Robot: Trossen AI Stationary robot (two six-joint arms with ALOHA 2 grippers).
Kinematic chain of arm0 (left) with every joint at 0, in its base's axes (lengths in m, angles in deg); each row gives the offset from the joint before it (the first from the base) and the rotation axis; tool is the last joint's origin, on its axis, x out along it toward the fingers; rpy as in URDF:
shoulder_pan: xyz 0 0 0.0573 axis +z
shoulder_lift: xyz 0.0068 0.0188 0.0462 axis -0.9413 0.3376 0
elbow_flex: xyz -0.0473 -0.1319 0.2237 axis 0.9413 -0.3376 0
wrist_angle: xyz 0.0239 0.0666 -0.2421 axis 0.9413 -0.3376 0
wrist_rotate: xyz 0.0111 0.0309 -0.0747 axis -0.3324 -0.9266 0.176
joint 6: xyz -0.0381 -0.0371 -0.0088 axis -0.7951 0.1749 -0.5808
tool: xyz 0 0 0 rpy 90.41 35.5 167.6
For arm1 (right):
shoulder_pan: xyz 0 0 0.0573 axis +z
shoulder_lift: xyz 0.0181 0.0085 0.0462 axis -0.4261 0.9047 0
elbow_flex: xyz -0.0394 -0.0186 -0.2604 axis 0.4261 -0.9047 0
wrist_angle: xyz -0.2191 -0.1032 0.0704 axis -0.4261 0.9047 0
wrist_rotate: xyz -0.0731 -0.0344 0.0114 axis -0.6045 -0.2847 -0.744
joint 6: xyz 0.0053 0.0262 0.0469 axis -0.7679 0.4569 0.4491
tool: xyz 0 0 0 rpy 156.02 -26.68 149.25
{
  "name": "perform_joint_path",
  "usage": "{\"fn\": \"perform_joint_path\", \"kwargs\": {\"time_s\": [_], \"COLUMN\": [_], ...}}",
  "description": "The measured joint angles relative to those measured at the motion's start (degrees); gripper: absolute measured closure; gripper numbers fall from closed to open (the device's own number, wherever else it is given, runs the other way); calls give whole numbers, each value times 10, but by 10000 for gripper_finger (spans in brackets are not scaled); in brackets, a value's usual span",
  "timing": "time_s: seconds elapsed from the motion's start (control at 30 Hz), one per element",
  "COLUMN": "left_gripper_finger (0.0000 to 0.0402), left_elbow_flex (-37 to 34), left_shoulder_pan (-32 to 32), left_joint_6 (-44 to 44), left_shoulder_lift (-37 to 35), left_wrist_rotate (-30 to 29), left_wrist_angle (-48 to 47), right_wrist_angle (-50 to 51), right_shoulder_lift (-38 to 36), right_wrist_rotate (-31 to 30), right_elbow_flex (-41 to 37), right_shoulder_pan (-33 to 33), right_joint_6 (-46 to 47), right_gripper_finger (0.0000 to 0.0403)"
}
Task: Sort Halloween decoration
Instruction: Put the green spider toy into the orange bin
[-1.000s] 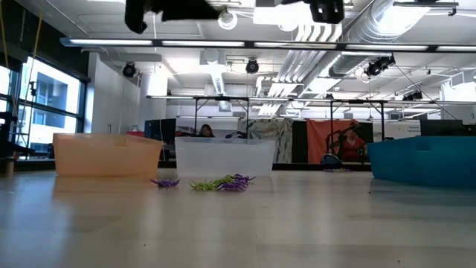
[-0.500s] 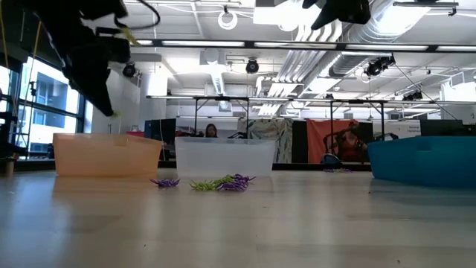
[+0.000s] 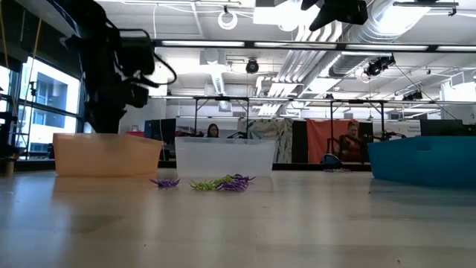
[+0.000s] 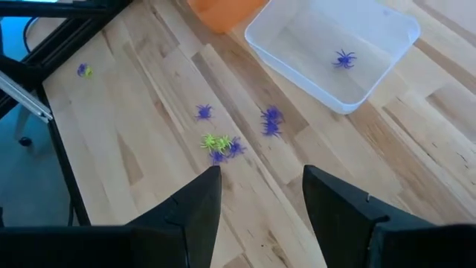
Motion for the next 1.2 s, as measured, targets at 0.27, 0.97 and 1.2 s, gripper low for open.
{"fn": "perform_joint_path", "kwargs": {"time_s": [0.27,0.97,1.2], "left_gripper_finger": [401,238,219], "left_elbow_flex": [0,43,144], "left_shoulder_pan": [4,4,-6], "left_joint_6": [8,18,-14], "left_shoulder_lift": [61,-67,-152], "left_wrist_rotate": [-3,-16,28], "left_wrist_angle": [45,-46,-45], "right_wrist_angle": [0,-6,-17], "right_shoulder_lift": [0,0,0], "right_wrist_rotate": [-21,-21,-60], "right_elbow_flex": [0,0,0], "right_shoulder_pan": [0,0,0], "right_joint_6": [8,16,28], "right_gripper_finger": [217,217,217]}}
